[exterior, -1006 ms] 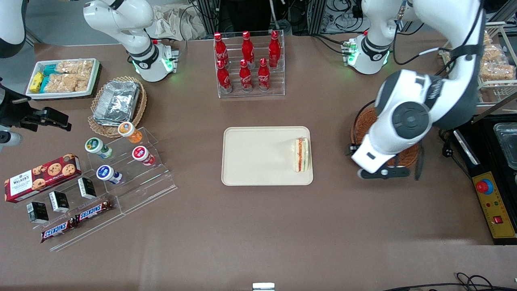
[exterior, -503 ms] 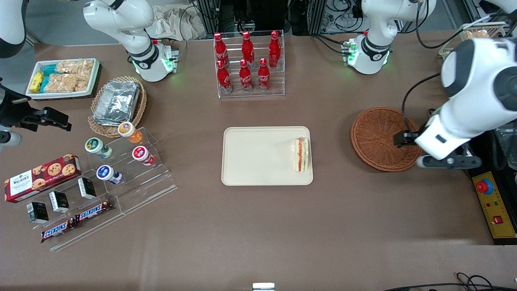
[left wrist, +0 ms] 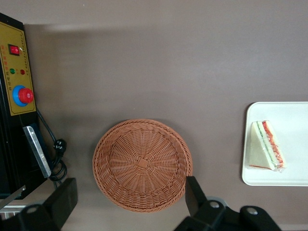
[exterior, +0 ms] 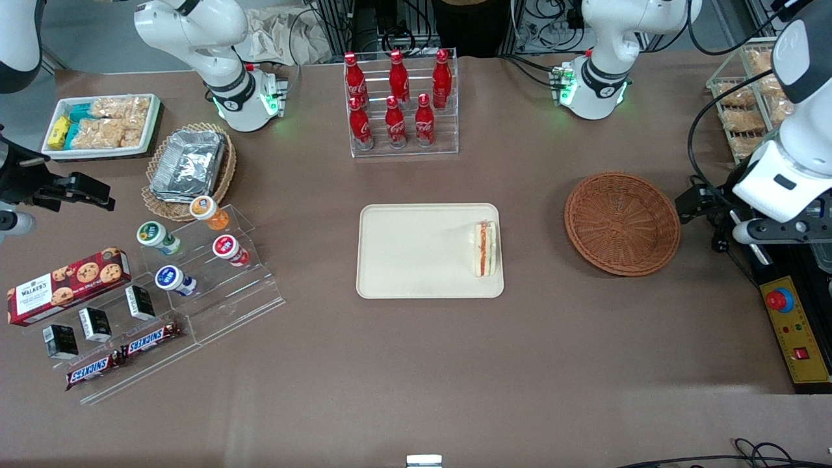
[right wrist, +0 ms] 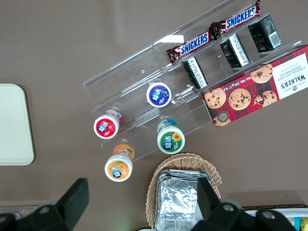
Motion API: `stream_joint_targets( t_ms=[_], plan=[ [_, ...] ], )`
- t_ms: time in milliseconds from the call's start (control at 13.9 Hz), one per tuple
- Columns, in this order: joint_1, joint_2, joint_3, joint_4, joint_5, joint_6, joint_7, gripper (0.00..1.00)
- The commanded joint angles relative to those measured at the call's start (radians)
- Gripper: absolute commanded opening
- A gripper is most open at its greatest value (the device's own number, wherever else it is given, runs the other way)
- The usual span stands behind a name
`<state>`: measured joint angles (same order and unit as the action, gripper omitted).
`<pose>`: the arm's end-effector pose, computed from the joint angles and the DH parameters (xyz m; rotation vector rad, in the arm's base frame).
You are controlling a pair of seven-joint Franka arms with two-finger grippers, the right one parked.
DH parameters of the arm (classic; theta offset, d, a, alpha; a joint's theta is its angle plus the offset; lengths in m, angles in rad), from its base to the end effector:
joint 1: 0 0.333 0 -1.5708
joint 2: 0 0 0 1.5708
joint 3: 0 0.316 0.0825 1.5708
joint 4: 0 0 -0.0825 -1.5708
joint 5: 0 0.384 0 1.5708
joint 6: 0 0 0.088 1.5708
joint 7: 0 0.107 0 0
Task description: Place sandwich from basket to tray
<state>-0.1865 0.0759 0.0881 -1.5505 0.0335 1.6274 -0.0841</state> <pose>0.5796 -0.0557 0.5962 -3.1016 0.0255 -0.0077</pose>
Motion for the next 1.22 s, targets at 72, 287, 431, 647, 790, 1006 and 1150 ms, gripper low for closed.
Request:
stream_joint_targets(
  t_ms=[72, 287, 431, 647, 790, 1006, 1150],
  plan=[
    [-0.001, -0.001, 0.018, 0.033, -0.035, -0.026, 0.108, 1.0],
    [-0.004, -0.001, 0.032, 0.032, -0.035, -0.038, 0.126, 1.0],
    [-0.004, 0.001, 0.032, 0.032, -0.035, -0.038, 0.121, 1.0],
    [-0.005, 0.001, 0.032, 0.032, -0.035, -0.038, 0.119, 1.0],
    [-0.005, 0.002, 0.032, 0.033, -0.035, -0.038, 0.119, 1.0],
    [-0.005, 0.002, 0.03, 0.032, -0.035, -0.038, 0.118, 1.0],
    [-0.005, 0.002, 0.03, 0.032, -0.035, -0.038, 0.116, 1.0]
  ],
)
